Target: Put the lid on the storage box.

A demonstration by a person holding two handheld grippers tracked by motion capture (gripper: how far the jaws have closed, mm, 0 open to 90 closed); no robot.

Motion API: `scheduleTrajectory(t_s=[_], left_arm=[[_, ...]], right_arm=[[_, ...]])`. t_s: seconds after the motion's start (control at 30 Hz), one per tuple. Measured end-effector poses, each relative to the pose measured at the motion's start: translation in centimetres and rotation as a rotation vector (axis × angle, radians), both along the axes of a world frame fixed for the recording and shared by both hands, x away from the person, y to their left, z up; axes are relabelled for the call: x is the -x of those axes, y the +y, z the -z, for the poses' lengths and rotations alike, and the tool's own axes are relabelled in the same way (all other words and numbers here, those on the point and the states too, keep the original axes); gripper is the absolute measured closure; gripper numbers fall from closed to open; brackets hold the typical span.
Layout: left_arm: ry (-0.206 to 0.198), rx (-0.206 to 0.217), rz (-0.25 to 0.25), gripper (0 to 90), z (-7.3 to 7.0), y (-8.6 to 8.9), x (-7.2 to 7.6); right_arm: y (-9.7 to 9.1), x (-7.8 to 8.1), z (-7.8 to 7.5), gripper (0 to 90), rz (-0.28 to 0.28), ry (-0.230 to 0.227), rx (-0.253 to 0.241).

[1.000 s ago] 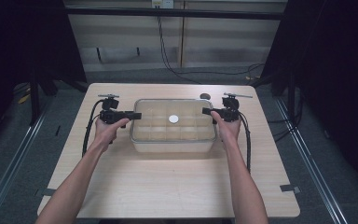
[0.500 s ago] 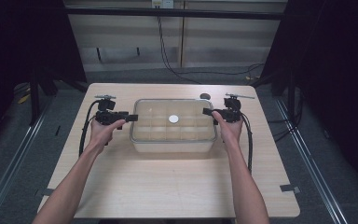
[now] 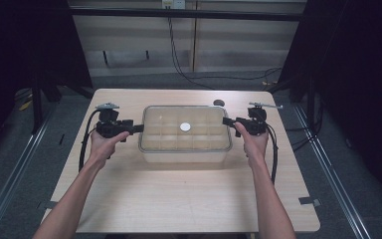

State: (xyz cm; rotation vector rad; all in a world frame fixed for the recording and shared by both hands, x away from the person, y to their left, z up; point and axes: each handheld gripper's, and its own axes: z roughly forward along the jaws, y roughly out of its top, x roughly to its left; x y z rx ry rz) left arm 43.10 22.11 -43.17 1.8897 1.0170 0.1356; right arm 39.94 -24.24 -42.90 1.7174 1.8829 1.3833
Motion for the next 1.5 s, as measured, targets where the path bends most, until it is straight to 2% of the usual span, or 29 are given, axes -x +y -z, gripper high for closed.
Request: scheduleTrajectory(t_s=[0.03,0.1,0.17,0.27,0.33,0.4,0.47,0.5,0.53,0.57,0.6,0.67,0.73,0.77,0.8,0.83,0.87,0.93,1.0,1.07,1.17,1.3,1.33,1.5], left_arm=[[0.000,0.000,0.000,34.3,0.0,0.0,0.0],[-0.008,0.005,0.006,33.1,-0.2,0.1,0.7],[-0.012,0.005,0.015,32.7,-0.3,0.4,1.5],[-0.018,-0.018,0.026,30.8,-0.5,0.7,2.2],[-0.029,-0.004,0.024,33.4,-0.8,1.1,2.7],[-0.038,0.011,0.015,33.6,-1.2,1.5,3.3],[-0.049,-0.002,0.010,33.6,-1.4,1.7,3.8],[-0.056,-0.005,0.010,33.6,-1.5,1.9,4.2],[-0.072,-0.004,0.002,33.2,-1.6,2.3,4.9],[-0.073,-0.024,0.008,33.3,-1.5,2.4,5.2],[-0.073,-0.024,0.008,33.4,-1.5,2.4,5.2],[-0.080,-0.061,0.000,32.7,-1.3,2.6,5.8],[-0.079,-0.059,0.002,32.4,-1.1,3.0,6.5],[-0.076,-0.060,0.004,32.4,-1.1,3.1,6.8],[-0.086,-0.071,-0.004,32.1,-1.0,3.4,7.4],[-0.086,-0.071,-0.004,31.9,-1.0,3.4,7.4],[-0.080,-0.054,-0.006,31.4,-0.9,3.6,8.0],[-0.079,-0.068,0.000,31.2,-0.9,3.7,8.3],[-0.084,-0.083,0.016,30.3,-0.8,3.8,9.2],[-0.090,-0.086,0.016,30.0,-0.8,3.9,9.7],[-0.095,-0.079,0.015,29.4,-0.6,4.1,10.6],[-0.092,-0.102,0.018,29.2,-0.1,4.2,11.8],[-0.090,-0.103,0.025,29.2,0.0,4.3,12.1],[-0.080,-0.102,0.026,28.7,0.6,4.5,13.4]], right_arm=[[0.0,0.0,0.0,32.3,0.000,0.000,0.000],[0.1,1.0,-0.4,33.3,-0.023,-0.022,-0.002],[0.1,1.4,-0.5,33.6,-0.034,-0.032,0.003],[0.2,2.6,-0.7,34.2,-0.064,-0.052,0.011],[0.1,3.7,-0.8,34.5,-0.082,-0.069,0.001],[0.1,4.0,-0.9,34.5,-0.087,-0.074,0.002],[0.0,5.0,-1.0,34.5,-0.098,-0.083,0.006],[0.0,5.0,-1.0,34.5,-0.098,-0.083,0.006],[-0.1,5.6,-1.1,34.5,-0.105,-0.084,0.013],[-0.2,6.0,-1.2,34.5,-0.106,-0.086,0.017],[-0.2,6.0,-1.2,34.5,-0.106,-0.086,0.017],[-0.4,6.8,-1.3,34.5,-0.107,-0.090,0.020],[-0.8,7.8,-1.3,33.4,-0.112,-0.096,0.003],[-0.8,7.8,-1.3,33.4,-0.112,-0.096,0.003],[-1.0,8.5,-1.5,33.2,-0.113,-0.099,0.000],[-1.0,8.5,-1.5,33.2,-0.113,-0.099,0.000],[-1.1,9.2,-1.6,33.0,-0.110,-0.112,0.002],[-1.1,9.5,-1.6,33.0,-0.110,-0.111,0.005],[-1.2,10.8,-1.5,32.3,-0.112,-0.106,0.032],[-1.2,11.1,-1.4,32.1,-0.114,-0.106,0.035],[-1.3,12.3,-1.0,31.0,-0.117,-0.095,0.051],[-1.5,13.7,-0.6,30.1,-0.115,-0.093,0.056],[-1.5,14.5,-0.4,29.5,-0.117,-0.097,0.057],[-1.7,16.0,0.0,29.2,-0.120,-0.093,0.062]])
